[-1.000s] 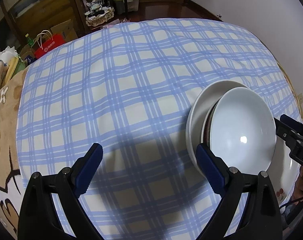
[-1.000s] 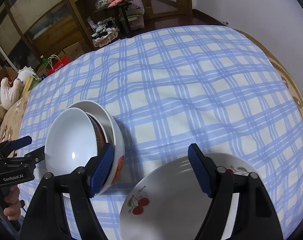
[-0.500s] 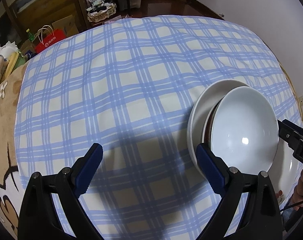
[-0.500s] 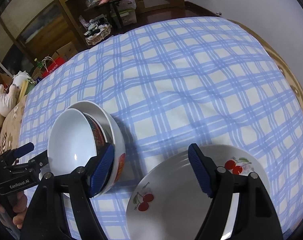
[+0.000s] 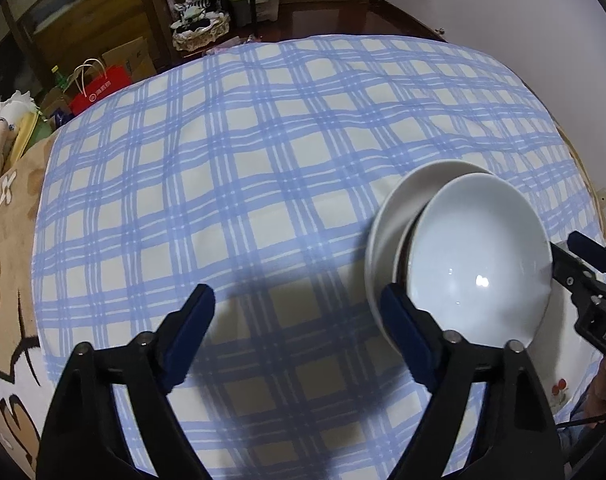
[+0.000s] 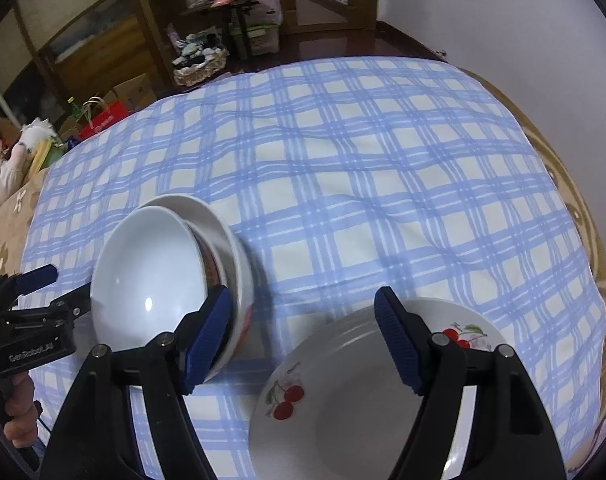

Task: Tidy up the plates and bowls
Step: 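Move both tools to the bowl stack rim and close them on it, then lift the nested bowl stack off the cloth with both tools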

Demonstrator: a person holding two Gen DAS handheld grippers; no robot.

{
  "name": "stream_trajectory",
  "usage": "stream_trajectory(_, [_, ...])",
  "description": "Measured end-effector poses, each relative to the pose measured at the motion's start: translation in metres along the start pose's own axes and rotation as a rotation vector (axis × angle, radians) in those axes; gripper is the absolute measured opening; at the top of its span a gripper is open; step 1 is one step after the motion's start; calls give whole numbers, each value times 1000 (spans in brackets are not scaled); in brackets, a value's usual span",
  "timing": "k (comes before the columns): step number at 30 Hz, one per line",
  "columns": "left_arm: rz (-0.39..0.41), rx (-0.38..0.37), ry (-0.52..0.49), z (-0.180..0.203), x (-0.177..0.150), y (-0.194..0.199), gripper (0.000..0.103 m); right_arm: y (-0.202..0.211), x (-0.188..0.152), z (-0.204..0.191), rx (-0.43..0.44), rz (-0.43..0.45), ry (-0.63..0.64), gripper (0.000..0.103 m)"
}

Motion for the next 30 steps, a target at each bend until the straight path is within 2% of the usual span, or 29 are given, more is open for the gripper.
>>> stream_trajectory(3, [-8, -58, 22, 1, -1, -1, 66, 3, -1, -4, 1, 4, 7, 63])
stream_trajectory(5, [-17, -113, 50, 2, -3, -2, 52, 4, -2, -5, 17, -3, 6, 57])
stream_trajectory(7, [-21, -167, 74, 4, -4, -3, 42, 4, -3, -7, 50, -12, 5, 47])
stream_trajectory(9, [-21, -189, 85, 4, -4, -4, 37, 5, -3, -7, 57, -8, 2, 44])
stream_trajectory(12, [-22, -223, 108, 5, -5, -5, 32, 6, -4, -11, 83, 2, 15, 35])
stream_trajectory(17, [-19, -241, 127, 5, -5, -3, 28, 5, -4, -9, 93, -19, -18, 34])
stream_trajectory(18, [-17, -242, 129, 6, -5, -3, 27, 4, -4, -8, 107, -27, -27, 29])
stream_trajectory(19, [-17, -241, 130, 6, -6, -2, 27, 3, -4, -7, 139, -41, -45, 23])
stream_trajectory(21, [-16, -236, 128, 8, -5, -3, 27, 1, -4, -7, 165, -57, -63, 19])
stream_trajectory(25, [-12, -218, 117, 11, -4, -3, 27, 0, -5, -7, 190, -72, -74, 14])
stream_trajectory(30, [-5, -179, 97, 14, -3, -4, 27, -1, -4, -10, 205, -81, -72, 12])
Point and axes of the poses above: each gripper's, at about its wrist camera, not at the fingertips, and y roughly against the way its jaws point, z to its right, x to its top, the point moved 6 cm from there along -y, roughly the way its jaws point, and after that the axes turned 15 degrees about -x, right-handed, at the moved point
